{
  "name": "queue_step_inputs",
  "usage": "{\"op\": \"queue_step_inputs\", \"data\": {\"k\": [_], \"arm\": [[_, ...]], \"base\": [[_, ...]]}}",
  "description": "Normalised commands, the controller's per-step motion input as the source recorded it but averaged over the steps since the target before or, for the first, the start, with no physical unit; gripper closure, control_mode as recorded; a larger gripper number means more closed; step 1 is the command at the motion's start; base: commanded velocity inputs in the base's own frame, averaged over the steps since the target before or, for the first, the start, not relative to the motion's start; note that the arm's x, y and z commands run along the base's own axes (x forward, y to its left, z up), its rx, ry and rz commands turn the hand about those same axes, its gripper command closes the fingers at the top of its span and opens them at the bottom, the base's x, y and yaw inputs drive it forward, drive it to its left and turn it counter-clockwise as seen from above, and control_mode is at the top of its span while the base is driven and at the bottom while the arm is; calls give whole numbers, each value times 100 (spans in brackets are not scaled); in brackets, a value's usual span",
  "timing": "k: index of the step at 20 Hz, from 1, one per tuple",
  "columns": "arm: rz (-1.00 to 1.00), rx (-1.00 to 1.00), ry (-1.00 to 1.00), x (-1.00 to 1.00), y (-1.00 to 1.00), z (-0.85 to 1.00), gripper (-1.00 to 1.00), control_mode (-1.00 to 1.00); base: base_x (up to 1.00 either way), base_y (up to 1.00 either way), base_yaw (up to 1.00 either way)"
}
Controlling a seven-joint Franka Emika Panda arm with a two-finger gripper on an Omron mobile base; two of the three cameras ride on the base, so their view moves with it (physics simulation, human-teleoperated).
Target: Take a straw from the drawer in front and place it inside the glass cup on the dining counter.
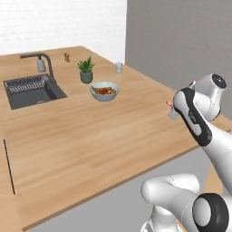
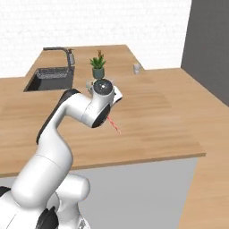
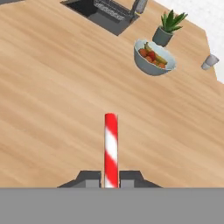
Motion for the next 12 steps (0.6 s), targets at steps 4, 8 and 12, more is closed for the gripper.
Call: {"op": "queue_step_inputs", "data": {"k": [4,8,12], "arm": [[0,0,0,0,0,0,100,100],[0,0,0,0,0,0,100,100],[0,0,0,0,0,0,100,100]], "base": [[27,-100,3],[31,-100,3],[33,-100,4]]}}
